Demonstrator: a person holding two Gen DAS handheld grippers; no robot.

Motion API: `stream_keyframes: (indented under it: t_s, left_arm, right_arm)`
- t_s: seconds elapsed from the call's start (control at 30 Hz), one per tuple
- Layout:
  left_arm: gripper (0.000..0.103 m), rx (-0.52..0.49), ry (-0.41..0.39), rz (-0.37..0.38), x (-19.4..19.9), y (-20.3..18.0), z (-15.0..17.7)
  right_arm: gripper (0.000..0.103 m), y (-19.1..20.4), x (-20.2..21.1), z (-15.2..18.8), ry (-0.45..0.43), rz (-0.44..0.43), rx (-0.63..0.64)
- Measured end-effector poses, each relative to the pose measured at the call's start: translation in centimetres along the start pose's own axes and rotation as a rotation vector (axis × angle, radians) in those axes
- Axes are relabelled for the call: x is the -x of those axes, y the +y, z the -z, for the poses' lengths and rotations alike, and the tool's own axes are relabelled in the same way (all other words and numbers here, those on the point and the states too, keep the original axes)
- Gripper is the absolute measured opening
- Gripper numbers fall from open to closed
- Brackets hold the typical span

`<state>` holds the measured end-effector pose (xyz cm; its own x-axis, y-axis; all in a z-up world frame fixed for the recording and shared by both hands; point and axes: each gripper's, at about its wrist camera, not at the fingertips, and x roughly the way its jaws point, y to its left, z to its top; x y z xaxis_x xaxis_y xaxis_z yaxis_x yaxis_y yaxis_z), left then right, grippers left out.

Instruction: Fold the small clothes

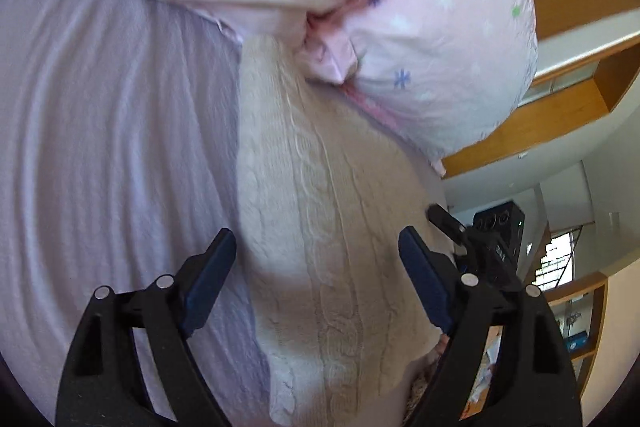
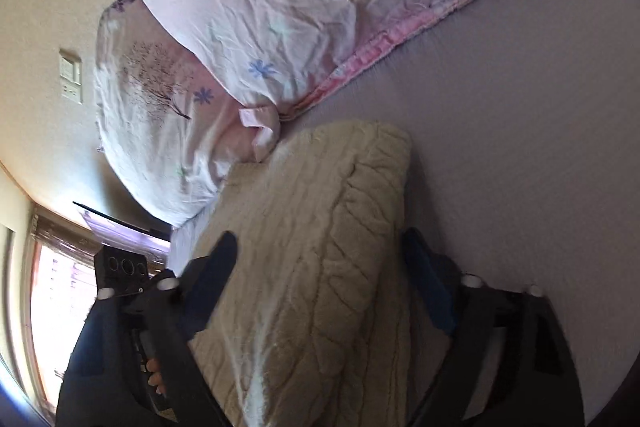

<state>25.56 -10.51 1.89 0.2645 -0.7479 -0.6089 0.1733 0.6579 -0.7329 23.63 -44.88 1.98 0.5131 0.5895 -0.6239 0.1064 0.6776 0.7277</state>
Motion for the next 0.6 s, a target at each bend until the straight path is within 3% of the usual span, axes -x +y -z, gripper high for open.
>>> stream_keyframes:
  t_s: [0.07, 0.1, 0.2, 0.27, 0.37, 0.43, 0.5, 0.53, 0.6]
  left_arm:
    - [0.078, -0.009, -0.027, 0.007, -0.9, -0.1, 0.4]
    - [0.073, -0.007, -0.036, 0.009, -1.3, -0.1, 0.3]
    - [0.041, -0.008, -0.045, 0.085, -0.1, 1.0, 0.6]
    - [0.038, -0.030, -0.045, 0.115, 1.9, 1.3, 0.5]
    - [0.038, -0.124, -0.125, 0.034, 6.1, 1.3, 0.3]
    - [0.045, -0.176, -0.160, -0.102, 7.6, 1.6, -0.9]
    - [0.053, -0.175, -0.186, -0.248, 8.7, 2.6, -1.6]
    - [0.053, -0.164, -0.223, -0.284, 9.7, 3.0, -1.4]
    - [0.072, -0.181, -0.283, -0.265, 11.8, 3.3, -0.4]
  right_arm:
    - [0.046, -0.3, -0.4, 0.1, 0.017, -0.025, -0.014]
    - [0.045, -0.6, -0.5, 0.2, 0.014, -0.044, -0.026]
    - [0.038, 0.2, -0.1, 0.4, -0.016, -0.109, -0.025]
    - [0.034, 2.2, -0.3, 0.7, -0.014, -0.163, 0.017]
    - [0.027, 6.7, -2.6, 1.1, 0.021, -0.185, 0.132]
    - [0.028, 8.9, -4.6, 1.0, 0.015, -0.151, 0.192]
    - [0.039, 10.2, -5.9, 1.0, 0.011, 0.001, 0.243]
    - [0.043, 10.2, -5.7, 1.2, 0.012, 0.009, 0.227]
    - [0.063, 9.8, -4.1, 2.1, 0.007, -0.099, 0.182]
